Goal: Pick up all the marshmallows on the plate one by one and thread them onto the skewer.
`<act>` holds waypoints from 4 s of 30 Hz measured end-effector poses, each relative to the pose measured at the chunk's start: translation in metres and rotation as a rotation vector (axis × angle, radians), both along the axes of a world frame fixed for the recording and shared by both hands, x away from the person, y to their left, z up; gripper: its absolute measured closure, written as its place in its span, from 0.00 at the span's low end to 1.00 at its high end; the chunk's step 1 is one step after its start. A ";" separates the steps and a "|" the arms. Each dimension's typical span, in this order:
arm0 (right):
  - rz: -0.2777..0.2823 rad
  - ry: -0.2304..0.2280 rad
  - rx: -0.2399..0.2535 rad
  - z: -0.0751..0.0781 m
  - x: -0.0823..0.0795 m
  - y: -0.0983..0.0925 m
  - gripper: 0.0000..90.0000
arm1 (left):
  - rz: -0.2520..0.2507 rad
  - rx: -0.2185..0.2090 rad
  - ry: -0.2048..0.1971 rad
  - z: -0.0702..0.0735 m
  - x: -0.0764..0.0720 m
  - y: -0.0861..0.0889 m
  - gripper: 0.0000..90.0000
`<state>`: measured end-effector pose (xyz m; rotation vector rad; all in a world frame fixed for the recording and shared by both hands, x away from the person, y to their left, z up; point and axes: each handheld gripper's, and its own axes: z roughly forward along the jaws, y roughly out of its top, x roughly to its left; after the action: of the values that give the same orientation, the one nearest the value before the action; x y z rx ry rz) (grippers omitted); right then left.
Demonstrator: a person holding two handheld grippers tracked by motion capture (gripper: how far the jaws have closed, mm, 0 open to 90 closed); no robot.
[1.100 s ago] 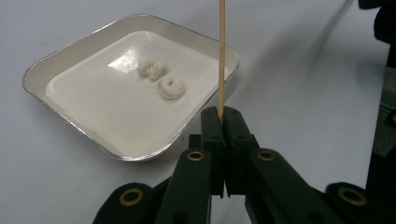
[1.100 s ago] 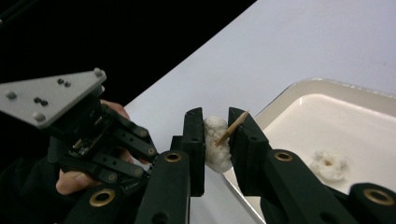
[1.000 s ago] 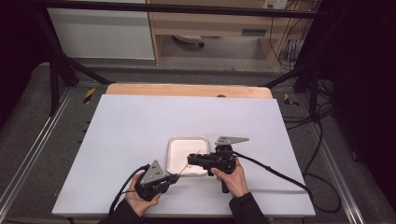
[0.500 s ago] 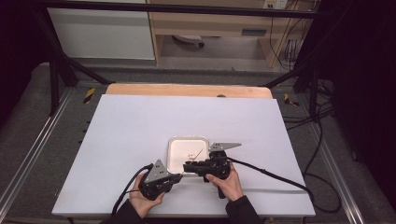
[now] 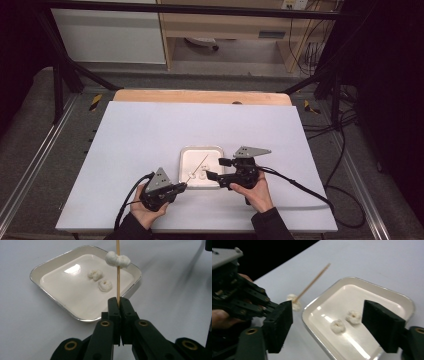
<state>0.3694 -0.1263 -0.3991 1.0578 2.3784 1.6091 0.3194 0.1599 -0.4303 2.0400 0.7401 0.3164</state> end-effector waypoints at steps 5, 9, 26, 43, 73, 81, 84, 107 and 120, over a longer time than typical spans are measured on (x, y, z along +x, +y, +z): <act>-0.002 -0.021 -0.090 0.000 0.002 -0.004 0.15 | 0.012 0.001 0.001 0.001 0.001 0.006 0.98; -0.010 -0.025 -0.138 -0.003 0.003 -0.003 0.10 | 0.016 -0.006 -0.008 0.002 0.003 0.011 0.98; -0.051 -0.019 -0.201 -0.011 0.019 0.002 0.02 | -0.001 -0.024 0.001 0.002 0.006 0.017 0.98; -0.068 -0.009 -0.273 -0.017 0.039 0.030 0.02 | -0.002 -0.027 0.008 0.003 0.007 0.018 0.98; 0.008 -0.039 -0.365 -0.046 0.055 0.049 0.55 | -0.007 -0.019 0.013 0.001 0.008 0.016 0.98; 0.032 -0.042 -0.365 -0.050 0.054 0.051 0.64 | -0.006 -0.019 0.009 0.001 0.008 0.016 0.98; 0.035 -0.050 -0.370 -0.051 0.054 0.051 0.66 | -0.006 -0.019 0.010 0.001 0.008 0.016 0.98; 0.027 -0.038 -0.339 -0.038 0.052 0.045 0.78 | -0.013 -0.015 0.004 0.002 0.007 0.015 0.98; 0.038 -0.018 -0.302 -0.019 0.046 0.036 0.80 | -0.008 -0.007 0.014 0.002 0.005 0.014 0.98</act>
<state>0.4154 -0.0906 -0.4178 0.9394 2.5370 1.2091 0.3243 0.1743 -0.4281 2.0395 0.7408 0.2950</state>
